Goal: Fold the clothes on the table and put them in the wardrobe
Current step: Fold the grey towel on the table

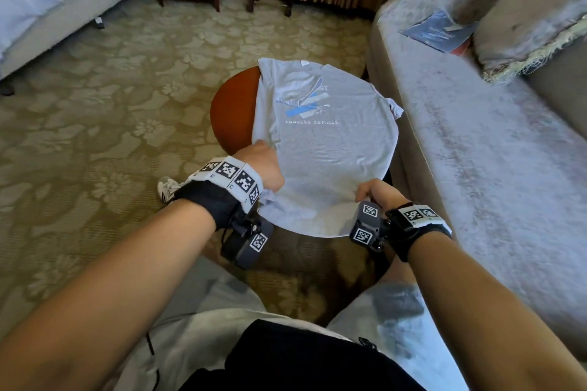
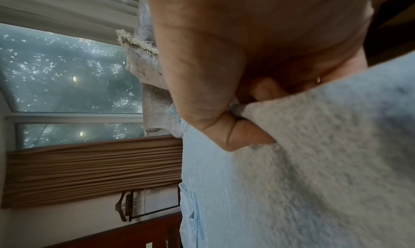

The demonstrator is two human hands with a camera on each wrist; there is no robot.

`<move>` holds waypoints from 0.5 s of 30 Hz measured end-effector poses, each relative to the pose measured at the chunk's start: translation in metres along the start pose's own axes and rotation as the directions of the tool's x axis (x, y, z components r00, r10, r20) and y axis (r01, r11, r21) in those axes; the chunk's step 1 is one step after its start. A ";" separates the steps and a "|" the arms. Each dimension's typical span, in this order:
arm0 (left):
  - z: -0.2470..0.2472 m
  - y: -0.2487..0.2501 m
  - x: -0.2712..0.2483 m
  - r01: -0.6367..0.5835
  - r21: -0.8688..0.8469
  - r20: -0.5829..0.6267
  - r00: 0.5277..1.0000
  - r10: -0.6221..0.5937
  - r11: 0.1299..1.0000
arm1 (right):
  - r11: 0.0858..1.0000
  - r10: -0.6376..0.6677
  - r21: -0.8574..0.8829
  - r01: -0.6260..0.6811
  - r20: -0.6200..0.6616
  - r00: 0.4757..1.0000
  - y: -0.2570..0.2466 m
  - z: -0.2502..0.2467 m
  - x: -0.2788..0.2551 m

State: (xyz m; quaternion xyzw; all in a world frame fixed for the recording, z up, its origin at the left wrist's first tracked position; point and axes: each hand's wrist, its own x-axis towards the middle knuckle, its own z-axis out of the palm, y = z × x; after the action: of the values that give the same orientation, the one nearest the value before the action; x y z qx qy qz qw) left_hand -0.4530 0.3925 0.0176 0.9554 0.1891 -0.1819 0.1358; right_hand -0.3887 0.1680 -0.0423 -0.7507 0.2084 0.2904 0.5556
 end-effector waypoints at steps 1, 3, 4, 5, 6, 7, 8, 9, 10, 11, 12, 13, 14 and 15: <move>0.000 0.002 -0.003 -0.011 0.042 -0.018 1.000 0.012 0.999 | 1.000 -0.002 -0.011 0.002 -0.006 1.000 0.001 -0.001 -0.001; 0.004 0.003 -0.011 -0.069 0.174 0.042 0.997 0.062 0.982 | 0.999 0.010 -0.044 -0.010 -0.006 1.000 0.003 -0.002 0.000; 0.008 0.003 -0.014 -0.125 0.244 0.129 0.987 0.095 0.962 | 0.998 0.017 -0.066 -0.017 -0.002 1.000 0.004 -0.003 0.001; 0.014 0.002 -0.014 -0.180 0.282 0.233 0.966 0.114 0.943 | 0.997 0.022 -0.074 -0.022 -0.003 1.000 0.005 -0.003 0.000; 0.020 -0.001 -0.013 -0.216 0.257 0.328 0.936 0.125 0.942 | 0.996 0.028 -0.080 -0.028 0.000 1.000 0.006 -0.004 -0.001; 0.025 -0.004 -0.010 -0.214 0.145 0.425 0.895 0.135 0.966 | 0.997 0.043 -0.067 -0.043 -0.004 0.999 0.007 -0.004 -0.002; 0.027 -0.006 -0.006 -0.178 -0.019 0.498 0.851 0.164 0.984 | 0.998 0.050 -0.046 -0.050 -0.002 0.999 0.008 -0.006 -0.002; 0.027 -0.008 -0.004 -0.120 -0.171 0.529 0.826 0.194 0.978 | 0.997 0.069 -0.024 -0.069 -0.006 0.998 0.008 -0.008 0.000; 0.026 -0.010 -0.001 -0.072 -0.284 0.530 0.820 0.219 0.956 | 0.997 0.083 0.008 -0.083 -0.011 0.996 0.008 -0.009 0.001; 0.023 -0.012 0.003 -0.049 -0.345 0.500 0.835 0.228 0.937 | 0.997 0.079 0.026 -0.079 -0.033 0.996 0.003 -0.009 0.003; 0.019 -0.015 0.009 -0.044 -0.382 0.451 0.863 0.228 0.923 | 0.997 0.074 0.040 -0.071 -0.067 0.995 -0.002 -0.008 0.006; 0.014 -0.016 0.014 -0.048 -0.394 0.391 0.895 0.215 0.918 | 0.997 0.072 0.049 -0.067 -0.111 0.991 -0.009 -0.006 0.007; 0.008 -0.019 0.020 -0.049 -0.399 0.322 0.927 0.190 0.916 | 0.997 0.067 0.046 -0.061 -0.144 0.987 -0.016 -0.004 0.011; 0.002 -0.022 0.027 -0.034 -0.409 0.261 0.953 0.152 0.912 | 0.998 0.046 0.037 -0.041 -0.156 0.987 -0.023 0.001 0.014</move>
State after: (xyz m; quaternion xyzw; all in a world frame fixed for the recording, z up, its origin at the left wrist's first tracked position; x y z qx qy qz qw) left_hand -0.4392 0.4202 0.0004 0.8787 0.1544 -0.2691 0.3628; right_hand -0.3639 0.1758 -0.0349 -0.7569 0.2726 0.2391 0.5437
